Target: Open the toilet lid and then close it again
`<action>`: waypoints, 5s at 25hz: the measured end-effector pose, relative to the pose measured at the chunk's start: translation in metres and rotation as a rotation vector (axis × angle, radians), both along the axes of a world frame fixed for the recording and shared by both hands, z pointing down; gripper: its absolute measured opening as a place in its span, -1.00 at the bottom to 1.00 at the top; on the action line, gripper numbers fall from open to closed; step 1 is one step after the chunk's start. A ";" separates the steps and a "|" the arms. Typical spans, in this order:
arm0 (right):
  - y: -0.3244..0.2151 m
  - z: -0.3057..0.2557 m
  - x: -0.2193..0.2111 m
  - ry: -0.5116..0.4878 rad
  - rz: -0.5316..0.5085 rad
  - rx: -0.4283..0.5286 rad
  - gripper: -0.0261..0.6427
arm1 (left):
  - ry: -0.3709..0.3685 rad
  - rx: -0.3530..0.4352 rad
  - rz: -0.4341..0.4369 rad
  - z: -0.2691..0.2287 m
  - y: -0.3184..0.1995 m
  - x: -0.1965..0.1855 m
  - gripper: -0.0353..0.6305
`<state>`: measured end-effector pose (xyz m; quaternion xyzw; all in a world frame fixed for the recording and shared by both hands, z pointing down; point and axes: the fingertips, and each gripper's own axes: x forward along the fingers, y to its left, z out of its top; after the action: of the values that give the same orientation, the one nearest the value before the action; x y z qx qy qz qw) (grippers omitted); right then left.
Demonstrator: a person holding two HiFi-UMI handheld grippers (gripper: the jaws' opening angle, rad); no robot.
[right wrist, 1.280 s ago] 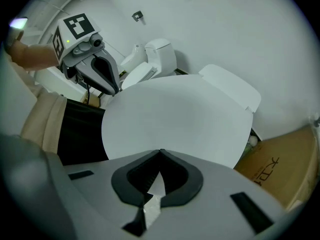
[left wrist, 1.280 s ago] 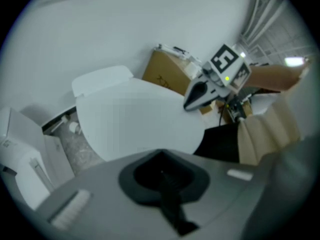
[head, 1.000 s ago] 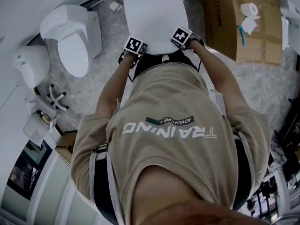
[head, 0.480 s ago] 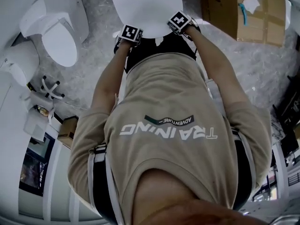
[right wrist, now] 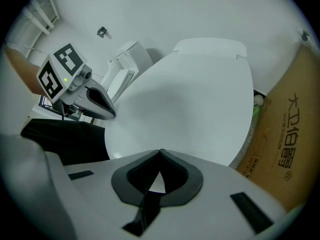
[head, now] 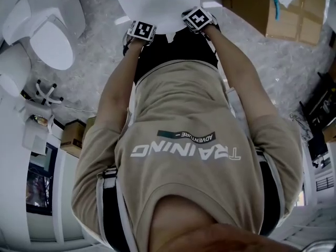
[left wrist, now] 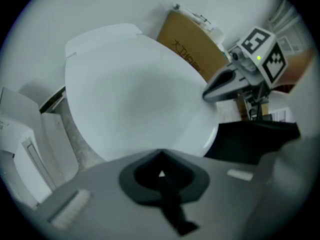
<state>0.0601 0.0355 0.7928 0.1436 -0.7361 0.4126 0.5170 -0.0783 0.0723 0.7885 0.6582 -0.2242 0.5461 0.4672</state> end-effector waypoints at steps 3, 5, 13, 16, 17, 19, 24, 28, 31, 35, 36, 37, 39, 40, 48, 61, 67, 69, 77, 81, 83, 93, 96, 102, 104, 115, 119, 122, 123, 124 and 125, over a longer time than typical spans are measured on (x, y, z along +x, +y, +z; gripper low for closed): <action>0.006 0.016 0.001 -0.010 -0.016 -0.018 -0.89 | -0.014 0.007 0.012 0.014 0.005 0.003 -0.88; 0.008 0.026 0.003 -0.020 -0.014 -0.028 -0.89 | -0.025 0.013 0.006 0.025 0.008 0.005 -0.88; 0.019 0.061 0.006 -0.002 -0.087 -0.088 -0.89 | -0.085 0.004 -0.061 0.063 0.010 -0.006 -0.88; 0.026 0.076 0.013 0.024 -0.128 -0.095 -0.89 | -0.070 -0.039 -0.120 0.080 0.018 0.000 -0.88; 0.028 0.081 0.015 0.030 -0.135 -0.101 -0.89 | -0.064 -0.061 -0.148 0.084 0.020 0.003 -0.88; 0.032 0.089 0.018 0.034 -0.140 -0.121 -0.89 | -0.062 -0.077 -0.199 0.091 0.020 0.006 -0.88; 0.038 0.104 0.021 0.053 -0.120 -0.170 -0.89 | -0.074 -0.075 -0.241 0.109 0.017 0.003 -0.88; 0.038 0.114 0.015 0.069 -0.031 -0.203 -0.89 | -0.119 -0.053 -0.291 0.120 0.019 0.000 -0.88; 0.038 0.118 0.011 0.077 0.004 -0.196 -0.89 | -0.129 -0.033 -0.364 0.132 0.019 0.003 -0.88; 0.039 0.123 0.008 0.097 0.034 -0.175 -0.89 | -0.166 -0.006 -0.366 0.134 0.019 0.001 -0.88; 0.039 0.124 0.008 0.102 0.041 -0.169 -0.89 | -0.175 0.009 -0.355 0.134 0.018 0.000 -0.88; 0.039 0.125 0.008 0.108 0.046 -0.163 -0.89 | -0.181 0.022 -0.347 0.134 0.017 0.000 -0.88; 0.039 0.127 0.008 0.121 0.047 -0.146 -0.89 | -0.184 0.018 -0.353 0.134 0.017 -0.001 -0.88; 0.038 0.128 0.008 0.129 0.040 -0.135 -0.89 | -0.188 0.005 -0.359 0.134 0.018 -0.002 -0.88; 0.031 0.131 0.014 0.111 -0.125 -0.094 -0.89 | -0.182 0.004 -0.306 0.135 0.020 0.002 -0.88; 0.026 0.121 0.016 0.156 -0.089 -0.094 -0.89 | -0.147 -0.008 -0.307 0.124 0.002 0.000 -0.88; 0.005 0.083 0.009 0.123 -0.056 -0.067 -0.89 | -0.091 0.086 -0.299 0.086 -0.032 0.007 -0.88; -0.004 0.064 0.007 0.099 -0.042 -0.053 -0.89 | -0.067 0.173 -0.289 0.058 -0.056 0.010 -0.88; -0.092 -0.030 -0.001 0.006 0.066 0.231 -0.89 | -0.002 0.353 -0.267 -0.031 -0.112 -0.006 -0.88; -0.119 -0.087 -0.008 -0.073 0.116 0.353 -0.89 | 0.046 0.452 -0.298 -0.085 -0.141 -0.009 -0.88; -0.127 -0.115 -0.010 -0.098 0.137 0.405 -0.89 | 0.075 0.507 -0.309 -0.111 -0.151 -0.009 -0.88; -0.183 -0.253 -0.019 -0.276 0.284 0.638 -0.89 | 0.268 0.850 -0.350 -0.277 -0.225 0.009 -0.88; -0.206 -0.301 -0.022 -0.347 0.311 0.727 -0.89 | 0.310 0.959 -0.345 -0.327 -0.245 0.010 -0.88; -0.247 -0.408 -0.033 -0.489 0.311 0.930 -0.89 | 0.356 1.206 -0.297 -0.434 -0.282 0.004 -0.88; -0.257 -0.443 -0.039 -0.533 0.293 1.000 -0.89 | 0.362 1.290 -0.274 -0.466 -0.292 0.003 -0.88; -0.262 -0.592 -0.073 -0.767 0.178 1.327 -0.89 | 0.372 1.632 -0.167 -0.584 -0.297 0.002 -0.88; -0.264 -0.611 -0.079 -0.777 0.167 1.368 -0.89 | 0.392 1.709 -0.189 -0.616 -0.304 -0.001 -0.88; -0.268 -0.626 -0.078 -0.788 0.172 1.403 -0.89 | 0.418 1.758 -0.170 -0.636 -0.305 0.004 -0.88; -0.269 -0.631 -0.078 -0.793 0.175 1.415 -0.89 | 0.428 1.769 -0.156 -0.641 -0.306 0.006 -0.88; -0.270 -0.635 -0.077 -0.796 0.179 1.425 -0.89 | 0.436 1.777 -0.143 -0.645 -0.306 0.008 -0.88; -0.271 -0.638 -0.076 -0.797 0.183 1.435 -0.89 | 0.443 1.782 -0.132 -0.647 -0.307 0.011 -0.88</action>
<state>-0.0161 -0.2356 0.1544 0.3412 -0.9342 -0.0973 -0.0361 -0.0676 -0.2350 0.1411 0.8501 -0.5047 0.0051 -0.1502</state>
